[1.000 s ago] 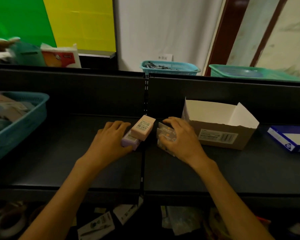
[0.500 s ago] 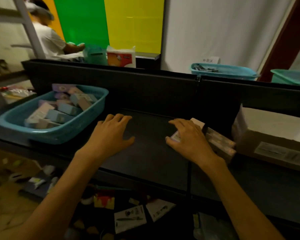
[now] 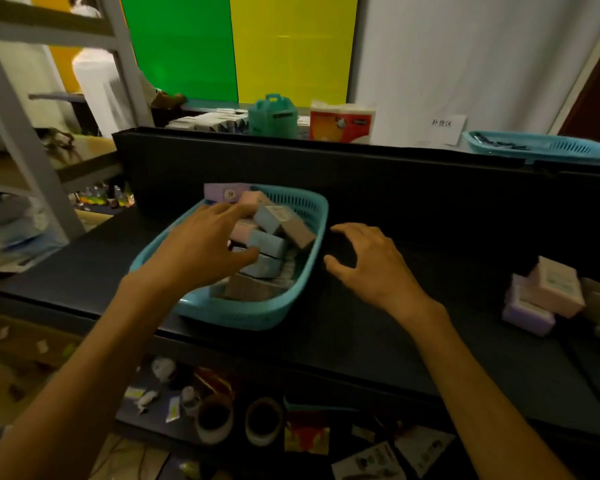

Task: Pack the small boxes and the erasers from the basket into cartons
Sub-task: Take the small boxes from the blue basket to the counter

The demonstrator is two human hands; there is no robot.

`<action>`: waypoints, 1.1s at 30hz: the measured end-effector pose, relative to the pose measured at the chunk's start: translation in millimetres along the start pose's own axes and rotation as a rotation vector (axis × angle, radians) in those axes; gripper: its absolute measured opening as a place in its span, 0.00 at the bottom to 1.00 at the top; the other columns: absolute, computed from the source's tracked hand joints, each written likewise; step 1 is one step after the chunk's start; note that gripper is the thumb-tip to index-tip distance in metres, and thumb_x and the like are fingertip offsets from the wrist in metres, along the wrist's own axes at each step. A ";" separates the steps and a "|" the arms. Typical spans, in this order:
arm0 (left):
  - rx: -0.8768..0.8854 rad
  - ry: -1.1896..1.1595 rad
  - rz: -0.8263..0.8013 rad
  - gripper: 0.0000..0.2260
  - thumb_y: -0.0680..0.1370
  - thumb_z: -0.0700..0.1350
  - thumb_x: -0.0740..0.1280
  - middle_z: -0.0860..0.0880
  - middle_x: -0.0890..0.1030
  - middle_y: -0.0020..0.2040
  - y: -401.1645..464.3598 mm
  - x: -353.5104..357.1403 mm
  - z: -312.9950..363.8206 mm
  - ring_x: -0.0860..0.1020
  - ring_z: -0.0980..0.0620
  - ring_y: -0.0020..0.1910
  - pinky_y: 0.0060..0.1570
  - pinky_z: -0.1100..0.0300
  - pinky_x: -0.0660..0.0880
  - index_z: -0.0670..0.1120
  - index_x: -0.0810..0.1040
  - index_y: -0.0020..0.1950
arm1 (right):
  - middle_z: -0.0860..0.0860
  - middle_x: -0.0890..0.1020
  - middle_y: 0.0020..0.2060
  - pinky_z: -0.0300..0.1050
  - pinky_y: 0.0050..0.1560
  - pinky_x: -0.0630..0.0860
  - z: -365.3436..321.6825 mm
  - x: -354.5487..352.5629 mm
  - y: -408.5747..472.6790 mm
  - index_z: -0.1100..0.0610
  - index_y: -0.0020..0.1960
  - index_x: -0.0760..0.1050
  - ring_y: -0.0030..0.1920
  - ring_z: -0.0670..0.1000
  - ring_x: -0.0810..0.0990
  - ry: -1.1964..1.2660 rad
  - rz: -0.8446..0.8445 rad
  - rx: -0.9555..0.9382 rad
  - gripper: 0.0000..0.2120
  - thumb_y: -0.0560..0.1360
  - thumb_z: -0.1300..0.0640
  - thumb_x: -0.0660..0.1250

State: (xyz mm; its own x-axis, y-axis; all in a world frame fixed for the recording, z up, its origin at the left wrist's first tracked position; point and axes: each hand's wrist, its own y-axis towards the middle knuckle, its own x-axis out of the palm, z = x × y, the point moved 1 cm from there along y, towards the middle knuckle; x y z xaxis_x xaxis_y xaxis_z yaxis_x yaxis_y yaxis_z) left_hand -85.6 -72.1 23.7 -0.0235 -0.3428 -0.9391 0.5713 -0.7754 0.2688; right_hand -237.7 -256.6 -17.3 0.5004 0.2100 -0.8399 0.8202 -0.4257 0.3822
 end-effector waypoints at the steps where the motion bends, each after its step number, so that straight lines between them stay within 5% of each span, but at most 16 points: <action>1: 0.012 -0.006 -0.019 0.27 0.73 0.55 0.68 0.51 0.69 0.68 2.8 0.7 -12.6 0.67 0.49 0.65 0.58 0.52 0.67 0.56 0.63 0.71 | 0.47 0.70 0.68 0.43 0.66 0.61 -9.9 2.9 3.4 0.49 0.71 0.65 0.68 0.47 0.65 -0.004 -0.002 0.008 0.26 0.75 0.45 0.66; 8: 0.079 -0.127 -0.185 0.28 0.72 0.53 0.70 0.53 0.68 0.68 28.1 0.4 -93.4 0.69 0.50 0.63 0.61 0.49 0.70 0.58 0.64 0.70 | 0.46 0.68 0.68 0.47 0.65 0.66 -64.0 39.3 40.4 0.45 0.72 0.61 0.66 0.49 0.67 -0.049 -0.091 0.122 0.32 0.72 0.41 0.67; 19: 0.173 -0.122 -0.484 0.34 0.69 0.49 0.74 0.55 0.65 0.69 55.8 13.4 -121.9 0.67 0.53 0.64 0.64 0.51 0.69 0.59 0.63 0.70 | 0.46 0.60 0.73 0.51 0.67 0.62 -76.5 45.9 56.2 0.41 0.72 0.61 0.70 0.50 0.60 -0.085 -0.232 0.190 0.40 0.64 0.31 0.69; 25: 0.231 -0.079 -0.397 0.28 0.68 0.55 0.73 0.55 0.68 0.67 67.2 38.3 -119.1 0.67 0.53 0.63 0.64 0.53 0.65 0.58 0.67 0.65 | 0.48 0.45 0.77 0.53 0.73 0.51 -73.9 51.0 56.0 0.40 0.74 0.55 0.75 0.54 0.49 -0.208 -0.358 0.184 0.46 0.63 0.30 0.69; 29: 0.217 -0.072 -0.296 0.21 0.68 0.53 0.73 0.54 0.71 0.61 70.6 41.0 -120.3 0.69 0.56 0.54 0.54 0.58 0.71 0.57 0.70 0.58 | 0.49 0.50 0.77 0.52 0.72 0.53 -75.9 50.8 58.5 0.43 0.74 0.57 0.74 0.54 0.53 -0.226 -0.299 0.146 0.42 0.65 0.32 0.69; 33: 0.160 -0.141 -0.163 0.20 0.71 0.49 0.72 0.53 0.71 0.60 69.4 35.1 -119.4 0.67 0.57 0.51 0.49 0.59 0.73 0.56 0.70 0.60 | 0.50 0.53 0.76 0.52 0.72 0.55 -76.1 50.1 58.1 0.45 0.74 0.56 0.73 0.54 0.57 -0.261 -0.241 0.115 0.41 0.68 0.34 0.68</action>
State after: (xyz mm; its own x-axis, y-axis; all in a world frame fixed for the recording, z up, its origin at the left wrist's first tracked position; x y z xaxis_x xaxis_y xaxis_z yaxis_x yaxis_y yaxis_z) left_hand 51.2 -74.6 -16.3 -0.2251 -0.2680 -0.9368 0.4140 -0.8966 0.1570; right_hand -143.9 -203.8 -7.8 0.1970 0.0910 -0.9762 0.8617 -0.4909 0.1282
